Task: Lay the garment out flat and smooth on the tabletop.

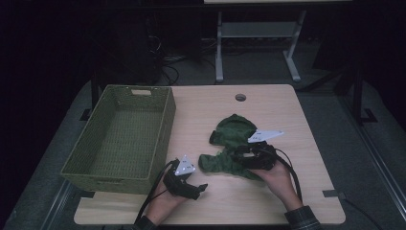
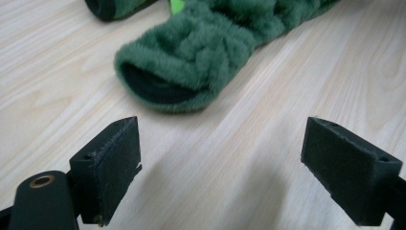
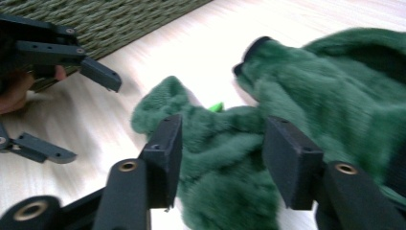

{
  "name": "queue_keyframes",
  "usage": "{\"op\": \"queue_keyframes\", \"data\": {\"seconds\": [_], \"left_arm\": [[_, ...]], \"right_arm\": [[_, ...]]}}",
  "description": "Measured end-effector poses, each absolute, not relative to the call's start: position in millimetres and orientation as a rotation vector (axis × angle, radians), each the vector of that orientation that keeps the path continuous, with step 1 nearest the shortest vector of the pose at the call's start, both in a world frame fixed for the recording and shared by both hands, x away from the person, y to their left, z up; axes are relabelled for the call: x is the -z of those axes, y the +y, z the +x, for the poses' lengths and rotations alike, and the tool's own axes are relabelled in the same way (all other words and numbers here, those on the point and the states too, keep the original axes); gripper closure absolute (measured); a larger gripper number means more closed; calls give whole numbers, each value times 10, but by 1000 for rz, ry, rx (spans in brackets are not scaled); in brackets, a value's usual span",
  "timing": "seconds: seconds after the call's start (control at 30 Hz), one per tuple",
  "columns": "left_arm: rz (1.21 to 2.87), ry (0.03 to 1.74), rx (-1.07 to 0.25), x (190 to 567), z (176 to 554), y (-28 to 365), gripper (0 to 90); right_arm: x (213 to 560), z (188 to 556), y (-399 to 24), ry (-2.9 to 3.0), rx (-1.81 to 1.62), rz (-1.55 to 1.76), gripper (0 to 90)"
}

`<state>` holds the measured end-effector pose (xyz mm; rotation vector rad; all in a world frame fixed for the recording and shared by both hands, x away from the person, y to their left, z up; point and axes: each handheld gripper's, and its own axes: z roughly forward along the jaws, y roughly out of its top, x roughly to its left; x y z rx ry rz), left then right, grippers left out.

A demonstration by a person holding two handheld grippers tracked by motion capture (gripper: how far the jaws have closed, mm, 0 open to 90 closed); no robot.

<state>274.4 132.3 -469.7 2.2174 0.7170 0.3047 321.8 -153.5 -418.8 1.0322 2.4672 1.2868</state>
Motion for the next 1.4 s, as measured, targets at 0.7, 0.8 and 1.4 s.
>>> {"op": "queue_keyframes", "data": {"seconds": [0.7,0.8,1.4], "left_arm": [[2259,682,-299,4776,2673,1358,126],[2258,682,-298,4776,2673,1358,126],[2260,683,-296,4774,2671,1359,127]], "right_arm": [[4285,3159,-597,2630,-1265,782,739],[4354,3204,-523,2639,-1234,810,744],[4671,3170,-331,2601,-1033,798,833]]}}
